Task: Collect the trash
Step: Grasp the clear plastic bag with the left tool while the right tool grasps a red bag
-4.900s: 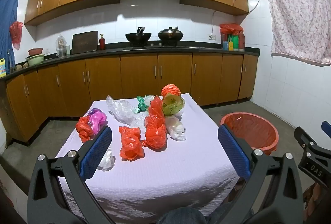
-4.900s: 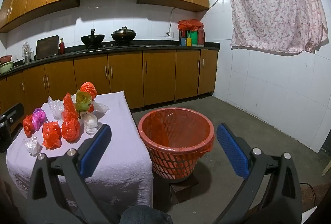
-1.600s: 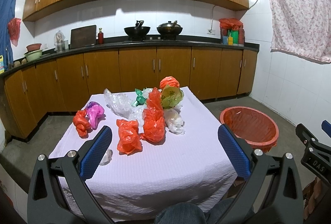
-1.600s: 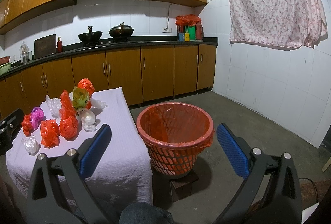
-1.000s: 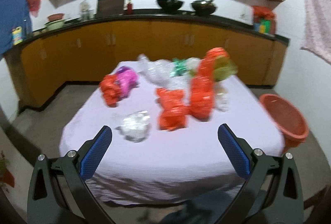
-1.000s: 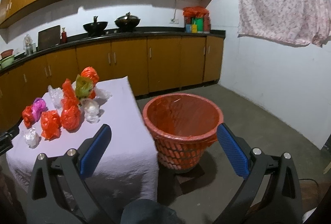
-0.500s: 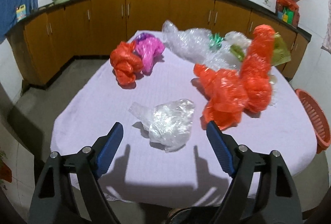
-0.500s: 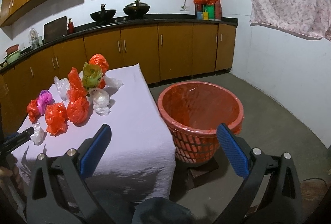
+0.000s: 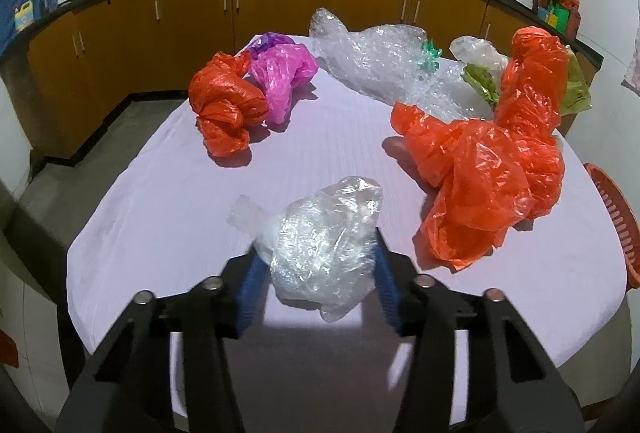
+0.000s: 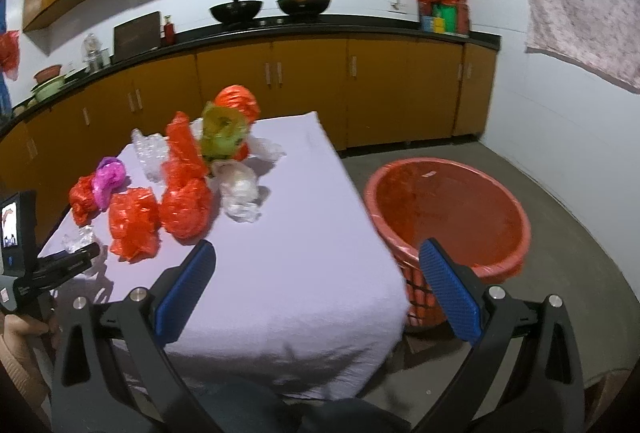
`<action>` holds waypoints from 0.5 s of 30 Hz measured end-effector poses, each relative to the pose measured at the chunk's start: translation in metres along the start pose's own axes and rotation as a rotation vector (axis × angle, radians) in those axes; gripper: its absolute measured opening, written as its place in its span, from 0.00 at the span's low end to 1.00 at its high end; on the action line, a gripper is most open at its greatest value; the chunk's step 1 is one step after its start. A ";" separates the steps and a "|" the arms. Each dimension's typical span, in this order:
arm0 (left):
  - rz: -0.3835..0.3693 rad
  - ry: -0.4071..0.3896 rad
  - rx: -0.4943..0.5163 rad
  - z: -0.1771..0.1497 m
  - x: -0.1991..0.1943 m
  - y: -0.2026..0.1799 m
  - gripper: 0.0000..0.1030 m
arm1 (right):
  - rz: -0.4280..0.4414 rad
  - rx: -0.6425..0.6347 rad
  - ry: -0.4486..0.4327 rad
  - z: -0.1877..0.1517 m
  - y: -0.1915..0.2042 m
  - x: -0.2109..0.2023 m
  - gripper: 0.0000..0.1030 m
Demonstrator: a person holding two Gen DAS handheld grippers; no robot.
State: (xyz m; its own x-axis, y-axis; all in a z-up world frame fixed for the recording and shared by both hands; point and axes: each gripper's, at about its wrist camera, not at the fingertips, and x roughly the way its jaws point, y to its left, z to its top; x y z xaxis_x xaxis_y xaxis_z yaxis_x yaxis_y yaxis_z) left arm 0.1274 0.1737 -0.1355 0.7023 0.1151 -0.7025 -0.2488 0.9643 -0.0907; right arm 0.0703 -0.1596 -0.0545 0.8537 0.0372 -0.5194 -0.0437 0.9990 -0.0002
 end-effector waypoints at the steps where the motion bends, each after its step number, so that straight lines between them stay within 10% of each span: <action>1: -0.005 -0.006 -0.001 0.001 0.000 0.002 0.41 | 0.012 -0.005 0.001 0.001 0.005 0.004 0.96; 15: -0.007 -0.103 -0.098 0.022 -0.027 0.040 0.32 | 0.185 -0.003 0.097 0.023 0.069 0.091 0.75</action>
State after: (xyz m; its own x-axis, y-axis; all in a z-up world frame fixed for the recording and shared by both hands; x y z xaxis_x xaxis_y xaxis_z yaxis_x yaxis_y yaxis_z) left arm 0.1126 0.2144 -0.1047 0.7676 0.1367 -0.6262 -0.3038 0.9379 -0.1677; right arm 0.1567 -0.0863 -0.0817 0.7769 0.2175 -0.5908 -0.1970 0.9753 0.1001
